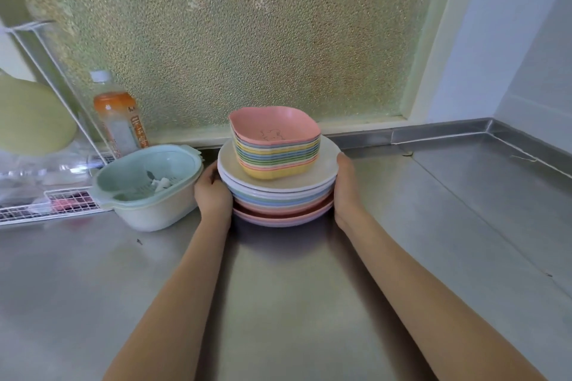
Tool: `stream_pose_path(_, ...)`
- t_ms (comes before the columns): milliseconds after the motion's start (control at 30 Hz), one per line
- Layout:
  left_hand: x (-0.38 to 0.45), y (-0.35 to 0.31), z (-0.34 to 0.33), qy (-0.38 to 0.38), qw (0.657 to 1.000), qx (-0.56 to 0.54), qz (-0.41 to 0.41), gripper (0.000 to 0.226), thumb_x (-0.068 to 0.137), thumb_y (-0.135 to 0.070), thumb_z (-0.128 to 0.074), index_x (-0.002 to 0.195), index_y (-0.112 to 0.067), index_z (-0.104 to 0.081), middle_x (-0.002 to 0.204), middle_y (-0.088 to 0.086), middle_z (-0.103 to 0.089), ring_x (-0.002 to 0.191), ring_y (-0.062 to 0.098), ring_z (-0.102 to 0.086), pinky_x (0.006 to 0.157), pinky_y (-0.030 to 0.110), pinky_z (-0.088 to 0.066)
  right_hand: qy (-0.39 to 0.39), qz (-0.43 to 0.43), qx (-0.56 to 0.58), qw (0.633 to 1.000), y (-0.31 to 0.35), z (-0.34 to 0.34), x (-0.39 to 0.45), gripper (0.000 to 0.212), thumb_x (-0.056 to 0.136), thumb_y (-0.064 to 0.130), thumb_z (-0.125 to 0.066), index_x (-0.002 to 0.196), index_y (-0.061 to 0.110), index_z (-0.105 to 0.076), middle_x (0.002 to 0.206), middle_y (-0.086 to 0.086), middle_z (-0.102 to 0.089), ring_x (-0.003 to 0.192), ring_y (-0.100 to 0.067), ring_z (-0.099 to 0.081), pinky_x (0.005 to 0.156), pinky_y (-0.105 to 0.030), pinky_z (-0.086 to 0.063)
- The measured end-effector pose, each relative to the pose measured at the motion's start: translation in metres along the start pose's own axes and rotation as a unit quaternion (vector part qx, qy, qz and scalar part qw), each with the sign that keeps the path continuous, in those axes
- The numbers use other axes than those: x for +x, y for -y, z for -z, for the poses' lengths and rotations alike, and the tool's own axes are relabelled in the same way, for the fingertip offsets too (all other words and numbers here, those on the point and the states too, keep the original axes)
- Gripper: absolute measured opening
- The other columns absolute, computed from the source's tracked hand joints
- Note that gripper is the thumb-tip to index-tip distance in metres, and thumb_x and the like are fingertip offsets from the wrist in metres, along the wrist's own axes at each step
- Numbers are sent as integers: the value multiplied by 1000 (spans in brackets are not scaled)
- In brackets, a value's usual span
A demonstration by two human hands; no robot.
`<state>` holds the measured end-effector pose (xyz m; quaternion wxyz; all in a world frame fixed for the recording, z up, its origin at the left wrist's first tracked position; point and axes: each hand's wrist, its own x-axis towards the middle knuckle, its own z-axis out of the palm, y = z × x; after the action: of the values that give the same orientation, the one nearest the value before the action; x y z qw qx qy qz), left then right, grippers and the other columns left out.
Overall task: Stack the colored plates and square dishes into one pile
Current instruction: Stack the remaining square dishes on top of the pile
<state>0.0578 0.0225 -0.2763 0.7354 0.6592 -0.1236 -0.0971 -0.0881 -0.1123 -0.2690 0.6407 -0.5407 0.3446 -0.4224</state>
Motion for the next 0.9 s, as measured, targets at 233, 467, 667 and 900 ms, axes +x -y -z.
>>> stream_pose_path(233, 2, -1, -2, -18, 999, -23, 17, 34, 87, 0, -51, 115, -8, -69, 112, 9, -72, 111, 27, -64, 100, 44, -50, -6, 14, 16, 1000, -3, -1, 2, 49, 85, 44, -34, 121, 20, -59, 121, -4, -64, 113, -21, -58, 103, -47, -43)
stream_pose_path(467, -9, -25, -10, 24, 999, -32, -3, 39, 94, -20, -36, 112, -17, -71, 111, -1, -73, 107, 15, -63, 95, 31, -49, -18, 57, -15, 998, 1, 2, 4, 44, 97, 30, -35, 142, 27, -39, 144, 6, -45, 128, -10, -43, 108, -31, -33)
stream_pose_path(667, -7, -21, -8, 4, 998, 32, -61, 45, 94, -9, -29, 127, -7, -61, 128, 12, -62, 119, 26, -54, 103, 33, -41, -36, 55, -29, 997, 0, 0, 3, 42, 99, 29, -31, 139, 25, -44, 139, 1, -51, 125, -16, -47, 109, -40, -36)
stream_pose_path(900, -11, -20, -12, -27, 998, 10, -48, 45, 94, -11, -29, 127, -8, -61, 124, 9, -63, 110, 22, -54, 90, 26, -38, -33, 47, -52, 997, 3, 0, 0, 43, 99, 30, -30, 140, 25, -43, 141, 0, -49, 128, -18, -45, 111, -42, -34)
